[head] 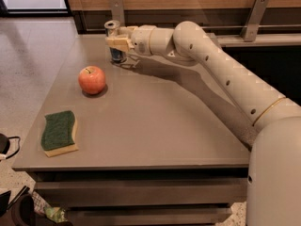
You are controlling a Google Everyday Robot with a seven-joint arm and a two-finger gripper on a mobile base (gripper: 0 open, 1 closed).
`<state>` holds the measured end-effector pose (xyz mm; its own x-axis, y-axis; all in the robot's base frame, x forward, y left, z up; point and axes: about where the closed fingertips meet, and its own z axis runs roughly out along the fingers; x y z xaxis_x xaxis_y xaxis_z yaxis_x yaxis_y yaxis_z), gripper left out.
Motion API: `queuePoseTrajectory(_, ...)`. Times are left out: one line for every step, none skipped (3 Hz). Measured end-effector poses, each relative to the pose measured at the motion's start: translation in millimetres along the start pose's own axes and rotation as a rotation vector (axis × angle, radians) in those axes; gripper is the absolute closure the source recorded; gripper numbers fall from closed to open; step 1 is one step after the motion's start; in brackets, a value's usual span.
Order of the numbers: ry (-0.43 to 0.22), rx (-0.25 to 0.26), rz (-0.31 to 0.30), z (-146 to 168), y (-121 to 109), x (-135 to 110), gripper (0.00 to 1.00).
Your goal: Move redbull can near sponge
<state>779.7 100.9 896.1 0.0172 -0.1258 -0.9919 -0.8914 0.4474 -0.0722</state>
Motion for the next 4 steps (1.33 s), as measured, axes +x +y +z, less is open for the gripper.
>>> queuePoseTrajectory(0.0, -0.005, 0.0, 3, 2, 0, 1.0)
queuePoseTrajectory(0.0, -0.005, 0.0, 3, 2, 0, 1.0)
queuePoseTrajectory(0.013, 0.015, -0.016, -15, 0, -19, 1.0)
queuePoseTrajectory(0.021, 0.058, -0.048, -46, 3, -49, 1.0)
